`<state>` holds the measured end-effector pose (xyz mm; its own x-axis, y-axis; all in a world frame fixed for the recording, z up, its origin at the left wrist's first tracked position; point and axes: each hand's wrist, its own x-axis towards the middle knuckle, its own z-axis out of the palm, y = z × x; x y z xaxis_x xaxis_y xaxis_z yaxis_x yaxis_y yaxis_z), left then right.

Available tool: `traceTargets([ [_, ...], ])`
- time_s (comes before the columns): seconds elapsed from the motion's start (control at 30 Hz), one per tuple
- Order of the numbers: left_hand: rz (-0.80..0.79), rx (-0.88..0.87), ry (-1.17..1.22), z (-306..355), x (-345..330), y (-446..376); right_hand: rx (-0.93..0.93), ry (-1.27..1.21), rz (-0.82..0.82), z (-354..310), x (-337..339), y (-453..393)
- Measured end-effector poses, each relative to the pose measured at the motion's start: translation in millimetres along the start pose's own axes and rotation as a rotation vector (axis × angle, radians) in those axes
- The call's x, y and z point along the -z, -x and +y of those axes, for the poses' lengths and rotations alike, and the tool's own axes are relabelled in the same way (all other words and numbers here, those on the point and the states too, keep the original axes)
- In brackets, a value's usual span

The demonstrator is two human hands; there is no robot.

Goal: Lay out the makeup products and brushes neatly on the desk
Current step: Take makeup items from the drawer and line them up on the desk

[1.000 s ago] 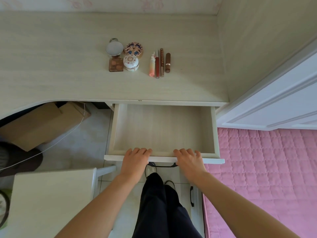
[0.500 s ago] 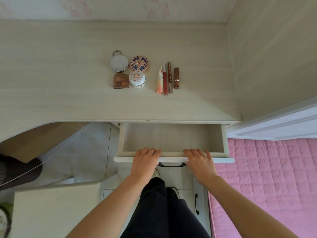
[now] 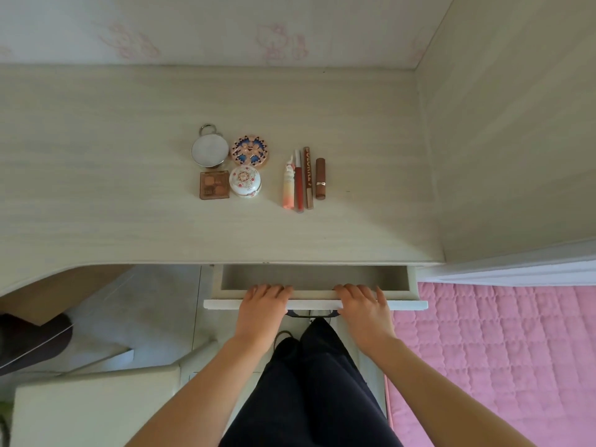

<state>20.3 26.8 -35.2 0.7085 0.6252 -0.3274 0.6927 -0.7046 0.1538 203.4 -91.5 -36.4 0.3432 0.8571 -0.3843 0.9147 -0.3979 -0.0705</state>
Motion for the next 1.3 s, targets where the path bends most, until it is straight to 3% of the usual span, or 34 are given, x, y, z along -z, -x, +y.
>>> traceTargets([
  [0.5, 0.088, 0.019, 0.005, -1, 9, -18, 0.048, 0.013, -0.101, -1, 16, -19],
  [0.6, 0.120, 0.044, 0.029, -2, 9, -18, -0.003, -0.016, -0.021, -3, 15, -23],
  [0.73, 0.271, 0.097, 0.162, 0, 19, -4, 0.031, -0.177, 0.217, -1, 16, -10],
  [0.83, 0.292, 0.207, 0.297, 0, 27, 14, 0.081, -0.280, 0.277, 7, 22, 2],
  [0.93, 0.108, 0.583, 0.607, -1, 25, 23, 0.070, -0.321, 0.277, 17, 20, 15],
  [1.0, -0.013, 0.881, 0.972, -7, 27, 20, -0.077, -0.510, 0.225, 17, 22, 21],
  [1.07, -0.046, 1.131, 1.431, -13, 29, 15, -0.381, -0.769, 0.084, 19, 19, 17],
  [1.17, -0.043, 1.218, 1.895, -17, 30, 8, -0.857, -1.163, -0.094, 24, 19, 3],
  [1.3, 0.054, 1.279, 2.124, -22, 33, -2, -1.162, -1.823, -0.076, 29, 32, -20],
])
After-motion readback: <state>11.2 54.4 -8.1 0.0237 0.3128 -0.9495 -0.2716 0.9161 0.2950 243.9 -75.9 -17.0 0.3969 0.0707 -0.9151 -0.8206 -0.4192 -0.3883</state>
